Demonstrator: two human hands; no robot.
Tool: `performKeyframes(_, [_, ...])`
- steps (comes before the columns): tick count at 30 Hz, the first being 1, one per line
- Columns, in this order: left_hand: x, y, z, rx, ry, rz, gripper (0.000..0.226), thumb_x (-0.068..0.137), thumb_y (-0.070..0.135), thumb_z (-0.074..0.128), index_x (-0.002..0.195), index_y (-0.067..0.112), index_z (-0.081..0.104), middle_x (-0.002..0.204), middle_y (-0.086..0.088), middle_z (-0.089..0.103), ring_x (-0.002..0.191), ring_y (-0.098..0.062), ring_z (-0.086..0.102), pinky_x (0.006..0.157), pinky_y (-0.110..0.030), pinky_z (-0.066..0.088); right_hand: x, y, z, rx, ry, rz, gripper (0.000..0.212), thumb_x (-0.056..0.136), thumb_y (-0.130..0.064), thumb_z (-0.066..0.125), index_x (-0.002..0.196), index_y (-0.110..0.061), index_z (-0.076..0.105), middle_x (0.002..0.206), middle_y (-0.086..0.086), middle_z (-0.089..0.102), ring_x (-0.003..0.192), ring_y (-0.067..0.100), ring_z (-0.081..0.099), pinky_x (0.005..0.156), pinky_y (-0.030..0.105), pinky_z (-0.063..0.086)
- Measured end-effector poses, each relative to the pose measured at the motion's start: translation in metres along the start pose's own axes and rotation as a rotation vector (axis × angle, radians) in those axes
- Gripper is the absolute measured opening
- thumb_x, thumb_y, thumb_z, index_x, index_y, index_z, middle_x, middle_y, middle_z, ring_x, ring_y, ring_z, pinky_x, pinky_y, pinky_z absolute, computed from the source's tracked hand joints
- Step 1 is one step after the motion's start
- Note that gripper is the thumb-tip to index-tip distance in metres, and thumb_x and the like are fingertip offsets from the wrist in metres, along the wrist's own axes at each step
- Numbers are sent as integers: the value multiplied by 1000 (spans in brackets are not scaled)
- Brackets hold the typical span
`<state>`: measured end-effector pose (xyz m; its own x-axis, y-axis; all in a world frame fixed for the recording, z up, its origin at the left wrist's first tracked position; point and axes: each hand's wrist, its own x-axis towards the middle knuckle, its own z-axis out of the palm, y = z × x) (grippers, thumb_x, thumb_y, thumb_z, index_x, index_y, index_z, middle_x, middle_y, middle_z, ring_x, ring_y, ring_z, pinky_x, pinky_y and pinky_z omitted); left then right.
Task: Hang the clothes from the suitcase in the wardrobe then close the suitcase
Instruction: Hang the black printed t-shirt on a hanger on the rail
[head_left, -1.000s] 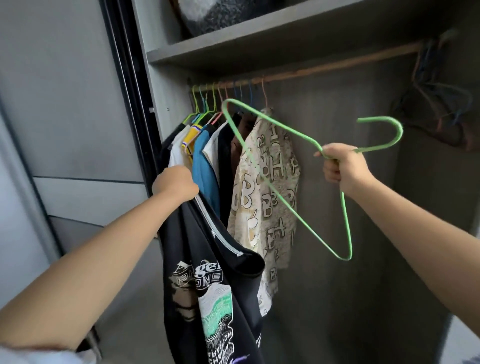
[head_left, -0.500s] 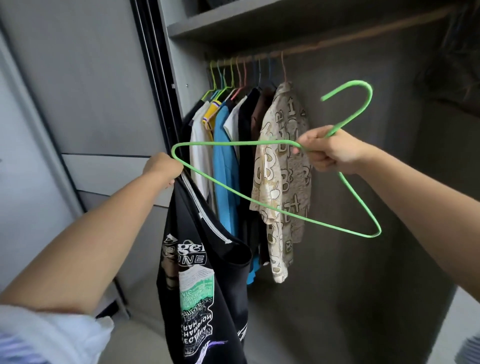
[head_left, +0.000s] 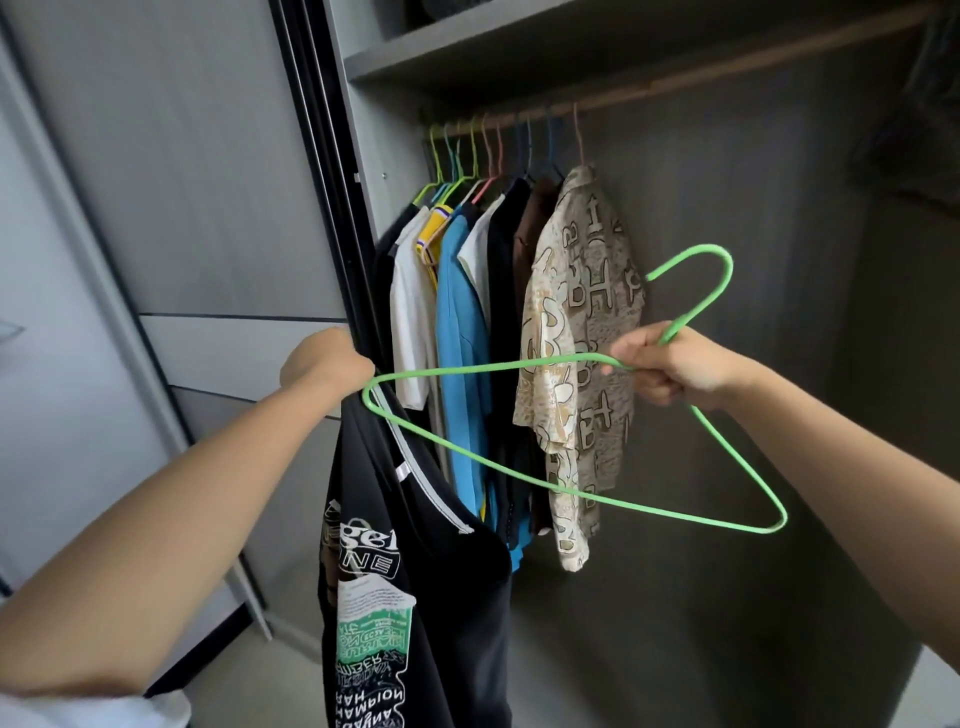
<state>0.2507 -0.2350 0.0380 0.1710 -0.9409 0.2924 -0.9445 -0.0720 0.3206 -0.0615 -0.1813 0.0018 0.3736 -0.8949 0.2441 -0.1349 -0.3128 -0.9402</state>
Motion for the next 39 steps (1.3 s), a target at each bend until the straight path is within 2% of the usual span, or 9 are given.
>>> performKeyframes(11, [-2,1,-3,-177,-55,13,29,77,0,49,54,7,32,58,-7,35,51,-20,33,47,-23,23,-8,6,5,11,14,18,48,43,-65,79,61,-21,70,35,-12,26,29,3,20,39,8,18])
performKeyframes(13, [-7,9,-3,-139,-49,38,27,76,-1,46,54,7,34,59,-7,38,52,-19,35,48,-23,25,-5,4,14,-8,35,21,30,67,-49,74,60,-19,70,35,-11,27,29,3,20,39,8,17])
performKeyframes(15, [-11,15,-2,-99,-37,57,27,77,-2,44,54,7,33,60,-6,37,52,-18,35,48,-23,25,-3,5,19,-43,115,34,33,91,-17,53,61,-13,66,33,-10,27,28,3,21,37,8,17])
performKeyframes(17, [-14,18,1,-83,-25,70,29,77,-3,42,54,8,31,59,-6,35,52,-18,34,48,-23,25,-4,6,29,-109,192,46,30,95,-4,43,69,-7,58,33,-9,29,28,4,21,36,10,16])
performKeyframes(21, [-18,26,8,-131,-18,74,28,76,-5,41,54,9,31,59,-6,35,51,-18,34,48,-24,26,-8,14,44,-147,266,40,24,94,-8,48,74,-15,59,42,1,29,30,8,22,34,12,17])
performKeyframes(28, [-16,25,16,-168,-2,33,32,75,-8,40,52,9,28,56,-5,32,50,-19,30,46,-24,20,-27,9,32,-141,285,100,24,95,-10,45,72,-10,51,33,-9,29,29,5,20,36,11,17])
performKeyframes(33, [-29,47,28,-104,-50,162,22,75,-5,40,56,4,48,65,-7,46,62,-21,44,50,-24,31,-28,-3,44,-219,348,68,26,93,-11,49,68,-16,54,31,-10,32,28,4,22,32,13,18])
performKeyframes(36, [-39,66,34,-289,-107,197,23,80,-4,40,72,-5,62,66,-11,50,58,-19,43,50,-23,33,-26,5,61,-352,441,59,21,92,-12,51,72,-14,57,46,-10,42,35,4,29,35,15,25])
performKeyframes(39, [-55,85,34,-637,-232,141,25,85,-5,39,78,-1,63,53,-5,36,41,-15,30,33,-12,21,-23,15,76,-328,545,73,15,92,-11,48,87,-3,60,61,-5,45,44,4,38,41,13,33])
